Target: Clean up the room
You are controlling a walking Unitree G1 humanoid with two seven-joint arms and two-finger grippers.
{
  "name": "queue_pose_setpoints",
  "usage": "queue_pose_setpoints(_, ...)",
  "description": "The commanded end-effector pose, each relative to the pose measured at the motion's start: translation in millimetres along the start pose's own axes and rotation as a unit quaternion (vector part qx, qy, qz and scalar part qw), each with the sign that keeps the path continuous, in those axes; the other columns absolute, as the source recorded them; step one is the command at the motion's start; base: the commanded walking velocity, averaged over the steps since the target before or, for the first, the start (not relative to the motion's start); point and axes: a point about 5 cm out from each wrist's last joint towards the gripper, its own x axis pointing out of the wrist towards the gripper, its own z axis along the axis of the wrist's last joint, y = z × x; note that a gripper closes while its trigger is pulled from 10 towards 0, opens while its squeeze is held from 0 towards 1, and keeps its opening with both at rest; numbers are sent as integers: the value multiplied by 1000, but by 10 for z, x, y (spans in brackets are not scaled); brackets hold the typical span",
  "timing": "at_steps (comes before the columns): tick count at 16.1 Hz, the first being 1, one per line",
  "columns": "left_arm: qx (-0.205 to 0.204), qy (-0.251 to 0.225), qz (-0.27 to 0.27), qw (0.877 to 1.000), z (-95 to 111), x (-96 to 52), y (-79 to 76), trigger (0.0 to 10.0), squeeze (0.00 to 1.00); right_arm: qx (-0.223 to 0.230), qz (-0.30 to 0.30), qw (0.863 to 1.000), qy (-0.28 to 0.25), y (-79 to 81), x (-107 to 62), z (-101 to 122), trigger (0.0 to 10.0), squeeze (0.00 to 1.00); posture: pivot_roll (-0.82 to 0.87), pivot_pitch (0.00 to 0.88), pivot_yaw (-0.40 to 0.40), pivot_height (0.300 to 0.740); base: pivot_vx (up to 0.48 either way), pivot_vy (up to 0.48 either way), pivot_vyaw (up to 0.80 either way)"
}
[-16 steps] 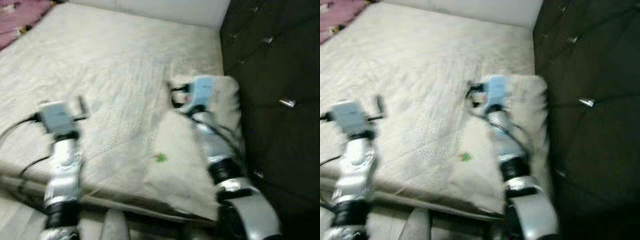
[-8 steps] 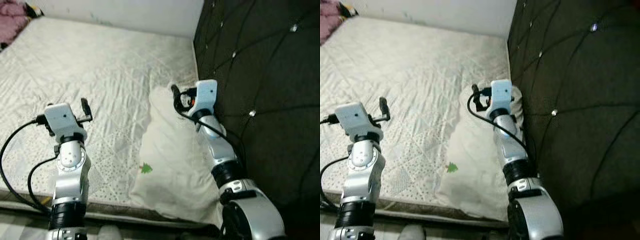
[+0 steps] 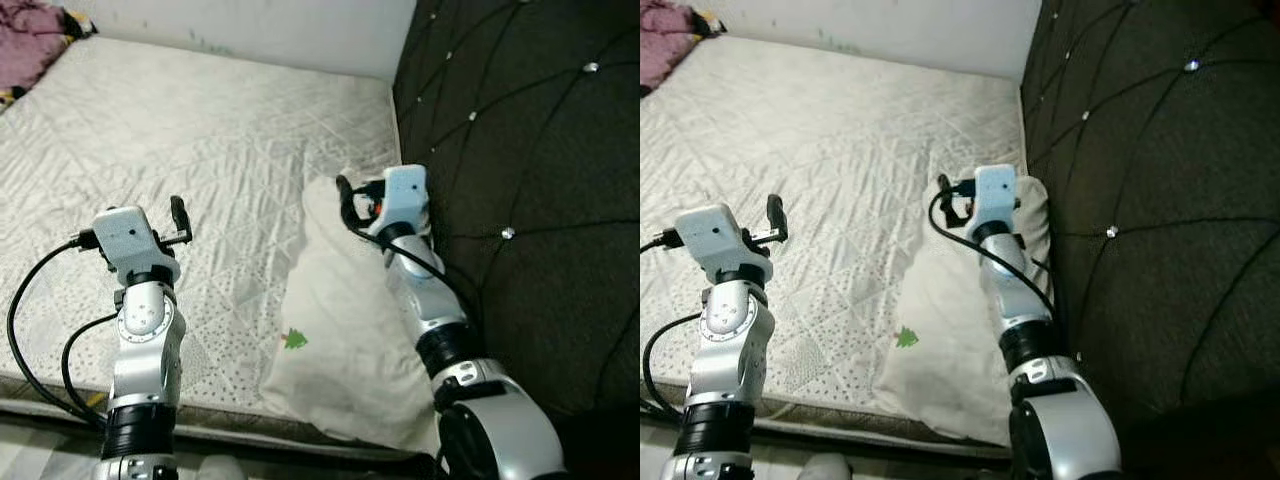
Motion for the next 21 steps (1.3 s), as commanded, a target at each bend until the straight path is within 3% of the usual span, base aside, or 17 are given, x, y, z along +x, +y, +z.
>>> queue_pose_setpoints(1, -3, -3, -11, 1000, 22, 30, -58, 10000, 0, 0, 2, 1000, -6, -2, 33, 48, 10000, 0, 140, 0, -87, 740, 0, 398, 0)
queue_pose_setpoints(13, -10, 1, -9, 1000, 10, 50, -54, 10000, 0, 3, -5, 1000, 1, -47, 29, 15, 10000, 0, 134, 0, -82, 740, 0, 480, 0)
queue_pose_setpoints(18, -12, -5, -9, 1000, 18, 42, -64, 10000, 0, 1, -3, 1000, 1, -47, 29, 9, 10000, 0, 136, 0, -82, 740, 0, 0, 0)
queue_pose_setpoints(21, -14, -3, -14, 1000, 9, 42, -70, 10000, 0, 2, 0, 1000, 0, -36, 25, 3, 10000, 0, 137, 0, -82, 740, 0, 419, 0)
